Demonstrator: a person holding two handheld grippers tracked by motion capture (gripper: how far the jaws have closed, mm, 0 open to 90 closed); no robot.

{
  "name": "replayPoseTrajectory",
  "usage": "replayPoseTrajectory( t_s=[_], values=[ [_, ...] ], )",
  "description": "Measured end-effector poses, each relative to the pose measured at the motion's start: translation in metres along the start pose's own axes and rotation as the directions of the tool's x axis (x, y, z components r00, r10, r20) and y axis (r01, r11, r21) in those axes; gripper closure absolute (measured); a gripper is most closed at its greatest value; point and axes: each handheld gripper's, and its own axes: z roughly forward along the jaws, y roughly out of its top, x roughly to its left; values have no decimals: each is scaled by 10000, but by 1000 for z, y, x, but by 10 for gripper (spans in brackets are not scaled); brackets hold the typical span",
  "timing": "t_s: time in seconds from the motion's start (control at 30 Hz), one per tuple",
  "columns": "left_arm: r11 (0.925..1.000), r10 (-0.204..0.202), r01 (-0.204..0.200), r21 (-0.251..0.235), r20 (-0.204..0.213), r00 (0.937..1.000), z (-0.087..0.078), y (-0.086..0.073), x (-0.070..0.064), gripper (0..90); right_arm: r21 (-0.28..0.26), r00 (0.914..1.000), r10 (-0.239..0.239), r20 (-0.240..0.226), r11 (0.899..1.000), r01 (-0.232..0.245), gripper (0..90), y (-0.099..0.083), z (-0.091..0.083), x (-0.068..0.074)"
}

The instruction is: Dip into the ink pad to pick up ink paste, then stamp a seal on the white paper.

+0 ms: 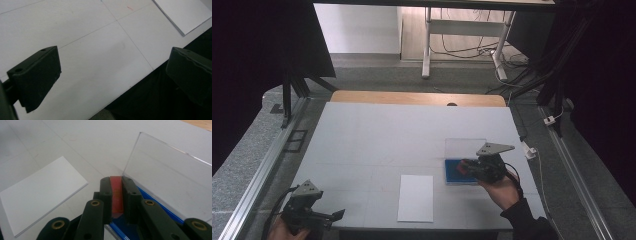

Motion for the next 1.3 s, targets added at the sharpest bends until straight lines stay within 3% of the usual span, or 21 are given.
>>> replayPoseTrajectory(
  t_s=[0.83,1.03,1.3],
  values=[
    [10000,13,-13,-52,-37,10000,0,0,0,0,13,9943,-332,-1014,9994,335,796,12,13,26],
    [9996,44,-43,-263,46,10000,-1,1,0,0,39,9906,-435,-1299,9990,443,796,15,21,33],
    [9998,100,-98,-181,76,9999,0,2,0,0,20,9831,-579,-1735,9982,591,795,19,31,43]
  ],
)
